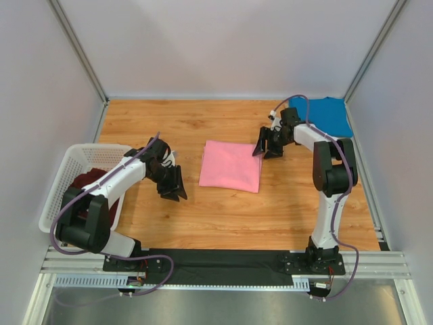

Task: Fold and stack the t-shirts
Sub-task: Neatly place the folded tshirt to the corner

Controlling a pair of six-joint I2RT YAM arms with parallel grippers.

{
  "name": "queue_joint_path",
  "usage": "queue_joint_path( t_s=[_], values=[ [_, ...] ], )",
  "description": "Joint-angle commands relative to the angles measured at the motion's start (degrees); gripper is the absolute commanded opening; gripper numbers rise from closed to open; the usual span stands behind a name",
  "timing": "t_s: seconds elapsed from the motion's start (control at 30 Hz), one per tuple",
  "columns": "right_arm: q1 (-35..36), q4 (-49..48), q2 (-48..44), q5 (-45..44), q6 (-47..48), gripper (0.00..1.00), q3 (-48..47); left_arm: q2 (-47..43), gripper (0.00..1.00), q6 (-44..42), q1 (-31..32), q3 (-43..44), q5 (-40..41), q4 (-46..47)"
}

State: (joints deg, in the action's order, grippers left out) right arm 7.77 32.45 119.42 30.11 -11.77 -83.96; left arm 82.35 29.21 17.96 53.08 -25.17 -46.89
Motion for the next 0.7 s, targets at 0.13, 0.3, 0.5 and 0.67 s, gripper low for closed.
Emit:
queue_joint_path(
  t_s=[0.13, 0.3, 0.5, 0.67],
  values=[
    [2.25, 3.15, 3.63, -5.41, 2.19, 0.63, -2.78, -1.22, 0.45, 0.14, 0.06, 1.32, -0.76, -0.3],
    [2.51, 3.41, 4.16, -4.1, 2.98, 0.61, -2.96, -1.75, 0.45, 0.14, 0.06, 1.32, -0.85, -0.48],
    [2.95, 3.68, 3.81, -3.65, 3.77, 0.49, -2.7, -2.45, 0.45, 0.67, 0.06, 1.32, -1.37, 0.57],
    [3.48, 2.8, 3.02, -2.95, 4.82, 0.23, -2.52, -3.94, 0.45, 1.46, 0.06, 1.5, -2.25, 1.72]
  ],
)
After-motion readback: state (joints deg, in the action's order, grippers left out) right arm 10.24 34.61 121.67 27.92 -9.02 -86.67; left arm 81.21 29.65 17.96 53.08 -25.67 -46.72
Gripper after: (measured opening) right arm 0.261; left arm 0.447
